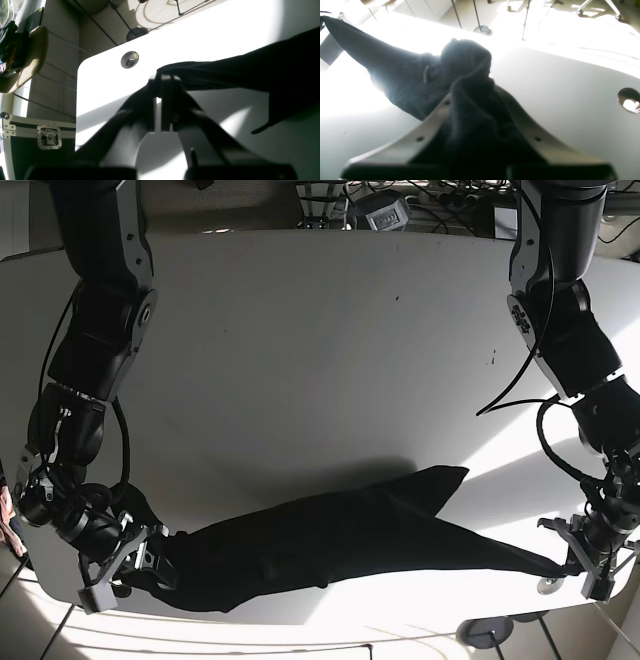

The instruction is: Fold the T-shirt properly

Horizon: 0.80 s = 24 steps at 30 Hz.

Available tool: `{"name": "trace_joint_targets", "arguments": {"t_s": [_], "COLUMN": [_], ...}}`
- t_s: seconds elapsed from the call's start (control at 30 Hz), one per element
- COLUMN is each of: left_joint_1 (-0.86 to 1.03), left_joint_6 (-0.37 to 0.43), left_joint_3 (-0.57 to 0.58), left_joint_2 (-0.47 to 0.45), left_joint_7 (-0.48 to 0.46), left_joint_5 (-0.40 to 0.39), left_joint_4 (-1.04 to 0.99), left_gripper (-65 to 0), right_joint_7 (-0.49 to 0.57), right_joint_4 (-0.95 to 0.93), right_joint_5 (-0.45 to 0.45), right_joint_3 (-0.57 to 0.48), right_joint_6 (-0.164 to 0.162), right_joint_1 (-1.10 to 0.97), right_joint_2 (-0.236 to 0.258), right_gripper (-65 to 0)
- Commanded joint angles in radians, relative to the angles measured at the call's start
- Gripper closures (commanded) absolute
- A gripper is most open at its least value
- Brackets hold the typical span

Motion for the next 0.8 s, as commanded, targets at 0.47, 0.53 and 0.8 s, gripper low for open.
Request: {"name": "trace_joint_targets", "arguments": {"t_s": [0.47, 0.53, 0.8], "left_joint_1": [-0.011, 0.09, 0.536], "left_joint_6": [0.007, 0.007, 0.007], "left_joint_3": [-0.129, -0.147, -0.313], "left_joint_2": [-0.095, -0.094, -0.04], "left_joint_7": [0.006, 0.006, 0.006], "left_joint_5": [-0.016, -0.017, -0.017], "left_joint_4": [0.051, 0.126, 0.301], "left_gripper": [0.0, 0.0, 0.0], "right_joint_7": [0.088, 0.088, 0.105], "right_joint_4": [0.108, 0.178, 0.414], "right_joint_5": [0.037, 0.037, 0.035], "right_joint_3": [-0.052, -0.051, -0.057], "right_joint_6": [-0.001, -0.001, -0.001], "right_joint_1": [-0.083, -0.196, -0.675], "right_joint_2": [0.039, 0.011, -0.092], "right_gripper": [-2.1, -2.1, -2.1]}}
